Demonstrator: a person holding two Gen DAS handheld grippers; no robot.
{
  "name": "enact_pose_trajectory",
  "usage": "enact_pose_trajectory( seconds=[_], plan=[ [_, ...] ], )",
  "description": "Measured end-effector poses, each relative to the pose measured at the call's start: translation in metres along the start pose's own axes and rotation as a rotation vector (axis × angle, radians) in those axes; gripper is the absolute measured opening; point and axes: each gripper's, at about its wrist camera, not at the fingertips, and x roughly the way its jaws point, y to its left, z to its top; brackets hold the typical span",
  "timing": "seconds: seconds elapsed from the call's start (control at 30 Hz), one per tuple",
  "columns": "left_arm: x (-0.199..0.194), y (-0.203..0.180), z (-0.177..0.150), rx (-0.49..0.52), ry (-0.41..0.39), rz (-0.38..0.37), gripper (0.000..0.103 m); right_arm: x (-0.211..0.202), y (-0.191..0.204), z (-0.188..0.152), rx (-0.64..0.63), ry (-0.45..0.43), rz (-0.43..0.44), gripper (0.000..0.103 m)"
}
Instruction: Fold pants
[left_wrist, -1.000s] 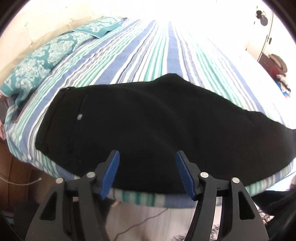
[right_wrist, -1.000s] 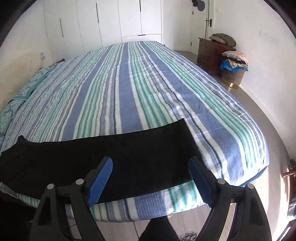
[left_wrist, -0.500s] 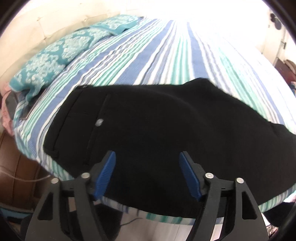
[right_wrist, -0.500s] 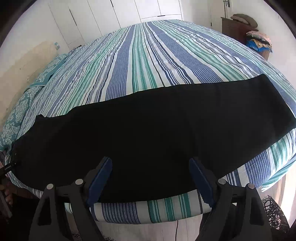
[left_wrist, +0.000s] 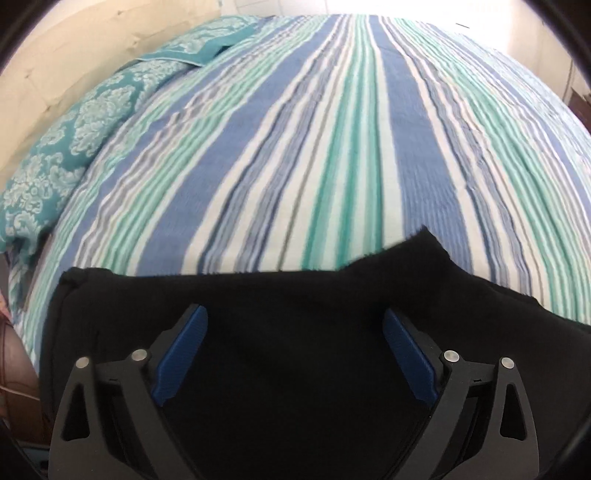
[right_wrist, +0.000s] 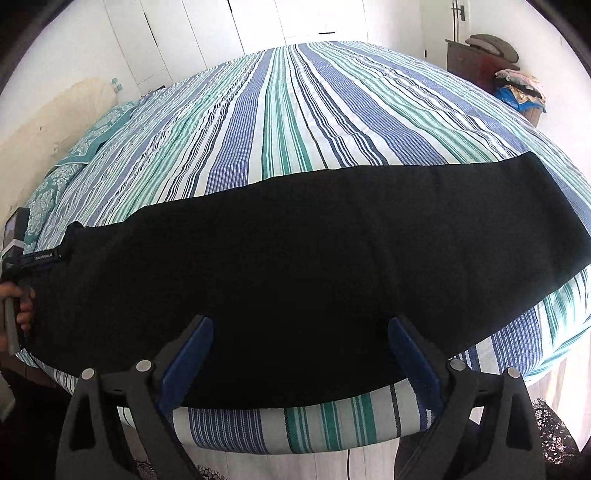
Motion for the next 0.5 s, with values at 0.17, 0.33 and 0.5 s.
enact_pose_trajectory(
  seconds=[0.17, 0.33, 0.5],
  plan=[
    [-0.014, 0.014, 0.003, 0.003, -0.103, -0.055, 0.099, 0.007, 0.012, -0.003, -0.09, 0.026, -0.054, 0.103],
    [0.015, 0.02, 0.002, 0.012, -0.085, -0.105, 0.103, 0.009, 0.011, -0.005, -0.093, 0.024, -0.052, 0.103],
    [0.011, 0.02, -0.002, 0.005, -0.127, -0.115, 0.103, 0.01, 0.013, -0.005, -0.091, 0.025, -0.067, 0.103]
  ],
)
